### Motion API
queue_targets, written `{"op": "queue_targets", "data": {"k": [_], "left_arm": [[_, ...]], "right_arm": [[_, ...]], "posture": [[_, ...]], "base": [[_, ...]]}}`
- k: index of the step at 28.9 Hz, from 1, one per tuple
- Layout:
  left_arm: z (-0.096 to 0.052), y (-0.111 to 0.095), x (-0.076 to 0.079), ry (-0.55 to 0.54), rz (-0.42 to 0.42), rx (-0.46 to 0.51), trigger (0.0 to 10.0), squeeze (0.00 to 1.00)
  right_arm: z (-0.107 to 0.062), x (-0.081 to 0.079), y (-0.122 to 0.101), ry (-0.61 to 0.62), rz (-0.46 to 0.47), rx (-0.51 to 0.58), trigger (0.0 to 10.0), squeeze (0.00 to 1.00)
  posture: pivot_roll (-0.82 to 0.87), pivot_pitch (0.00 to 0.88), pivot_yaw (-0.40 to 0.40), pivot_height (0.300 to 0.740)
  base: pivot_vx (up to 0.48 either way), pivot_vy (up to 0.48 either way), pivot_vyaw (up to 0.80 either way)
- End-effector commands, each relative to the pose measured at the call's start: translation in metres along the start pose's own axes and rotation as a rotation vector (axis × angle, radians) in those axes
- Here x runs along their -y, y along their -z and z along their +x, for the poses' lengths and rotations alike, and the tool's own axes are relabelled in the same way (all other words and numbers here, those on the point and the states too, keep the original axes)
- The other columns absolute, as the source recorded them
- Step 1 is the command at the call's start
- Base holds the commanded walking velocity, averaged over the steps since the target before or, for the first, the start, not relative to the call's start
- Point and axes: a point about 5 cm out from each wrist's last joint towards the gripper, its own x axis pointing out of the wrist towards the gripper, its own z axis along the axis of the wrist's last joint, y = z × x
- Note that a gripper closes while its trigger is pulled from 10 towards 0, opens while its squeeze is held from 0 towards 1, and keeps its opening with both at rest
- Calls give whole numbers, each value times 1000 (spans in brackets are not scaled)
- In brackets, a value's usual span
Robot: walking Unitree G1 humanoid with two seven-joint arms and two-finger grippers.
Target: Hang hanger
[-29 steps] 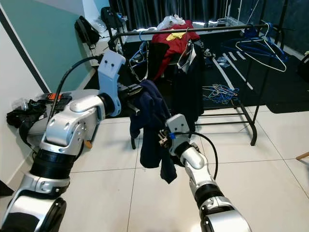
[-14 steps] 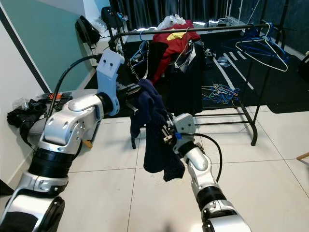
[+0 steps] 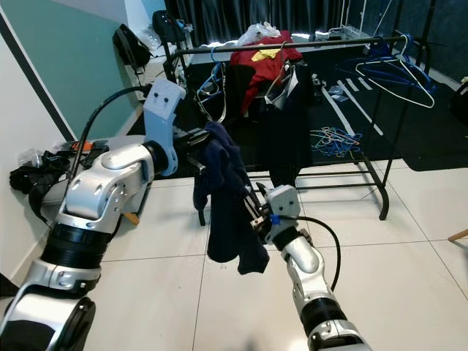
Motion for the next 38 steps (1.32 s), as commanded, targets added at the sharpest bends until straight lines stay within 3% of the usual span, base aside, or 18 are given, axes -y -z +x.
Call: {"op": "queue_targets", "data": {"k": [1,9,20,24,28,38], "left_arm": [[-5,1,-12,-48,7,9,10000,0],[-3,4,-10,-50,-8,13,10000,0],[-3,7,-11,-55,-3,-1,10000,0],[-3,8,-6,-32,-2,-10,10000,0],[-2,10,0,-10,-3,-13,10000,0],[-2,11,2,-7,-2,-13,10000,0]], "right_arm": [[-2,-5,1,-24,5,11,10000,0],[-20,-3,-1,7,-15,57,10000,0],[-29,-8,-1,10,-20,77,10000,0],[-25,-7,0,17,-13,58,10000,0],[-6,-7,3,-44,-15,-12,10000,0],[16,-8,-3,-95,10,-47,10000,0]], "posture": [[50,0,105,740],[40,0,106,740],[48,0,112,740],[44,0,120,740],[48,0,111,740],[59,0,110,740]], "base": [[0,0,0],[0,0,0],[0,0,0],[0,0,0],[0,0,0],[0,0,0]]}}
